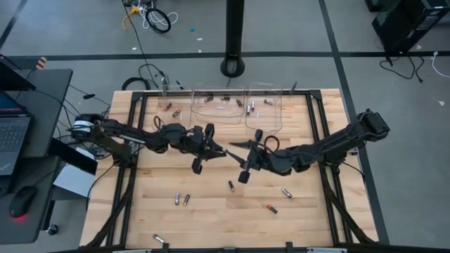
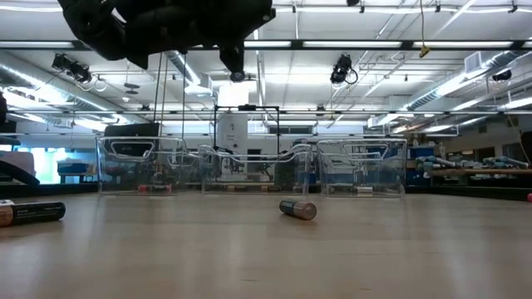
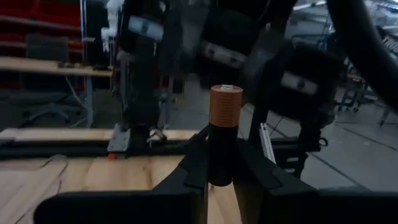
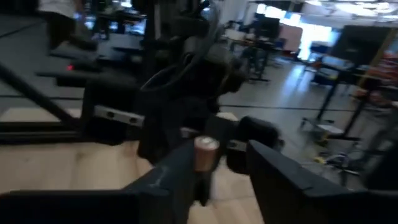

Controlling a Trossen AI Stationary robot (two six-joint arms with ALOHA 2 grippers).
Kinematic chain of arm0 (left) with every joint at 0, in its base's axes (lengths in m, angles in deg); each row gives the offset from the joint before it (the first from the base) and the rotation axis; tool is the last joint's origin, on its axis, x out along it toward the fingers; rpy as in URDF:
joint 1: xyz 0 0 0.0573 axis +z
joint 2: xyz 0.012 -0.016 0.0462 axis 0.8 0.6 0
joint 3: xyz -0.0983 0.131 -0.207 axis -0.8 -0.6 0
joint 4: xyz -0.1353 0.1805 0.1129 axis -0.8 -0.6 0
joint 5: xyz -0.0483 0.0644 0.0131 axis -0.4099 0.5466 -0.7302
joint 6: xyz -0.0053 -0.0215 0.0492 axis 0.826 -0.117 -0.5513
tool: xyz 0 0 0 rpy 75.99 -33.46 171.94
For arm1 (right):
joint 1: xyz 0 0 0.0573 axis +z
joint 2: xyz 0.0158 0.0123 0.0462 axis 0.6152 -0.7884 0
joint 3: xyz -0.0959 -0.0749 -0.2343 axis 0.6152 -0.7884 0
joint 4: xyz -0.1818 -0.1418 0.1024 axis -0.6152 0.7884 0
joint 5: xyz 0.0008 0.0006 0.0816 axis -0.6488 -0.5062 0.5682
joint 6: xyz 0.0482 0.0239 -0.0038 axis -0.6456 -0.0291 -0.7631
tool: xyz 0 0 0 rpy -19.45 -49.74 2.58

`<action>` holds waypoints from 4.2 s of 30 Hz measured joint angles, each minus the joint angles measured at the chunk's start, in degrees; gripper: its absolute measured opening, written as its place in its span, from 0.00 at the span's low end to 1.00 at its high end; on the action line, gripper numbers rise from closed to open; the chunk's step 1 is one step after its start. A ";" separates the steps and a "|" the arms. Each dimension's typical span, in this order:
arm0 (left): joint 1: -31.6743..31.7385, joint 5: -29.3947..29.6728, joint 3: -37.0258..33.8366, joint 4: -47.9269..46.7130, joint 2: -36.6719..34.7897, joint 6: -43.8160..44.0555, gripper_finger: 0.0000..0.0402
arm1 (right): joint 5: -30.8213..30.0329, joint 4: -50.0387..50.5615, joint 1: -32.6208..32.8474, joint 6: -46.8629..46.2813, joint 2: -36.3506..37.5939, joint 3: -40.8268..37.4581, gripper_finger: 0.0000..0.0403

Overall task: Sort batteries
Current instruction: Put the black battery into the middle transparent bin, then adjust the middle transparent bin

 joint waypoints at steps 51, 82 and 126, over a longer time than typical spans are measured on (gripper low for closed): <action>37.83 5.70 71.28 -110.57 44.61 3.98 0.14 | -6.37 40.17 5.65 -33.07 1.68 -3.93 0.02; 39.01 9.21 72.09 -110.00 46.89 2.37 0.28 | -5.41 39.83 5.65 -33.25 1.70 -3.93 0.03; 28.19 7.75 57.41 -104.22 26.39 -33.81 0.08 | -2.49 45.92 13.27 -40.19 1.75 -3.93 0.03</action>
